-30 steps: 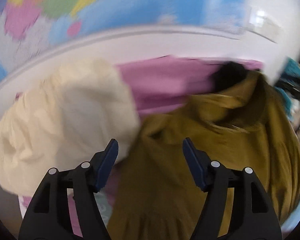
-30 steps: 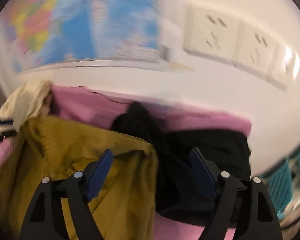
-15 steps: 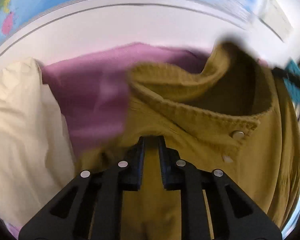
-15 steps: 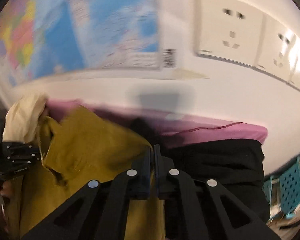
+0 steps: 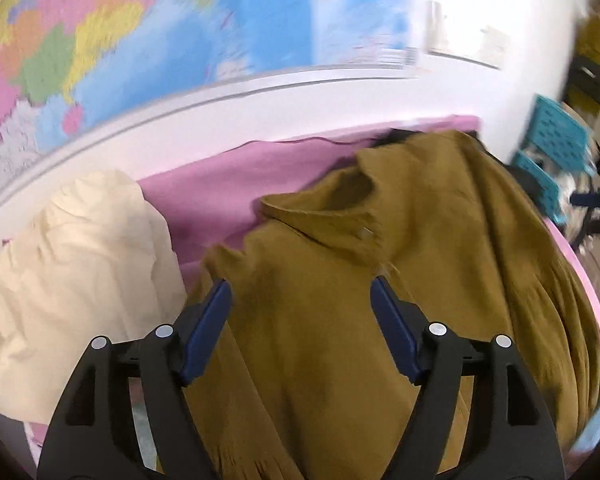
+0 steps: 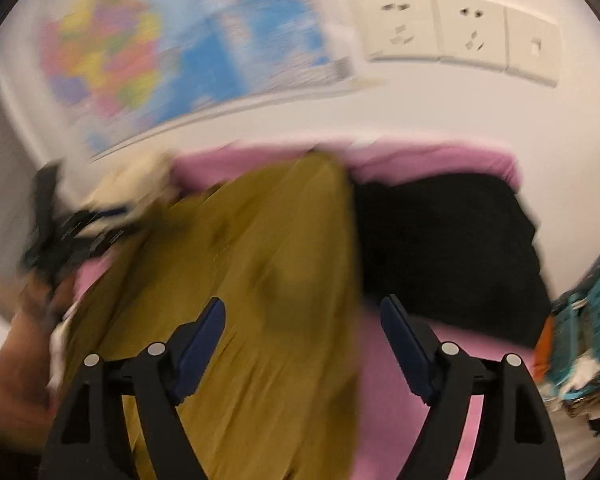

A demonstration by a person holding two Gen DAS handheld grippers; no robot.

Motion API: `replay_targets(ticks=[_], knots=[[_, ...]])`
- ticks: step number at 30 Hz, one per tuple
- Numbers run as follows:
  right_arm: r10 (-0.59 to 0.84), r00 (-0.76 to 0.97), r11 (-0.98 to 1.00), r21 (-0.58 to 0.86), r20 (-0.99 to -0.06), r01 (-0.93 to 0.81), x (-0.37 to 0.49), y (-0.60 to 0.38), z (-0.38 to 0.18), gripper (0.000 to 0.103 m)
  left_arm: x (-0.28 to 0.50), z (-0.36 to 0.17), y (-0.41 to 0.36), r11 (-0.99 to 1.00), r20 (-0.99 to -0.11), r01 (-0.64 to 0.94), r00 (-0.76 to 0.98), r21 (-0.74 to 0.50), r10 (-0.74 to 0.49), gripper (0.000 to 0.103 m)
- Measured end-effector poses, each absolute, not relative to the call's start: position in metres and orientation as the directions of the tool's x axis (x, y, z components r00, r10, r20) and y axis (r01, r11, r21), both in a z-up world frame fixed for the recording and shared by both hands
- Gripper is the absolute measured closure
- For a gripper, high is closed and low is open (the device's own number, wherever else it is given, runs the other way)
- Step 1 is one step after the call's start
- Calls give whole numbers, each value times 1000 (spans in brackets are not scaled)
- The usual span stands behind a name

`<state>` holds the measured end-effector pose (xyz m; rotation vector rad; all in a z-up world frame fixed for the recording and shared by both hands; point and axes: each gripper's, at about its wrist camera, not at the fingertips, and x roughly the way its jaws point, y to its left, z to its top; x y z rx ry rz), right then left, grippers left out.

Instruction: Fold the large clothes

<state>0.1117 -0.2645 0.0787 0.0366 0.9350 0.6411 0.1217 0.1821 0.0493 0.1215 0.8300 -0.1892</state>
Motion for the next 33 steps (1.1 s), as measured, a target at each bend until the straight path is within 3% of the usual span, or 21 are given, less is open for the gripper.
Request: replay_targets(ticks=[6, 8, 9, 10, 15, 20, 23, 27, 33], knots=[[480, 310, 790, 251, -821, -559, 15, -252, 33, 27, 80, 41, 144, 940, -742, 338, 639, 37, -201, 26], [437, 319, 802, 205, -841, -561, 5, -245, 23, 62, 76, 37, 136, 938, -744, 343, 639, 49, -194, 26], [427, 322, 804, 192, -845, -563, 1, -248, 23, 91, 74, 36, 133, 940, -749, 340, 634, 45, -193, 26], [440, 313, 802, 211, -842, -558, 2, -250, 25, 95, 73, 34, 132, 942, -753, 334, 628, 35, -195, 26], [427, 484, 866, 192, -764, -462, 7, -309, 97, 97, 64, 33, 133, 947, -747, 320, 638, 37, -186, 26], [229, 673, 966, 81, -703, -245, 31, -384, 153, 97, 56, 37, 141, 953, -737, 297, 658, 65, -155, 23], [118, 680, 990, 33, -724, -137, 54, -406, 134, 98, 53, 32, 150, 963, -740, 254, 665, 93, -104, 23], [37, 572, 998, -2, -819, -67, 87, -404, 57, 97, 42, 19, 171, 974, -761, 199, 648, 110, -46, 23], [56, 497, 998, 49, -866, -27, 106, -408, -15, 94, 5, 10, 213, 986, -779, 151, 626, 66, -44, 15]])
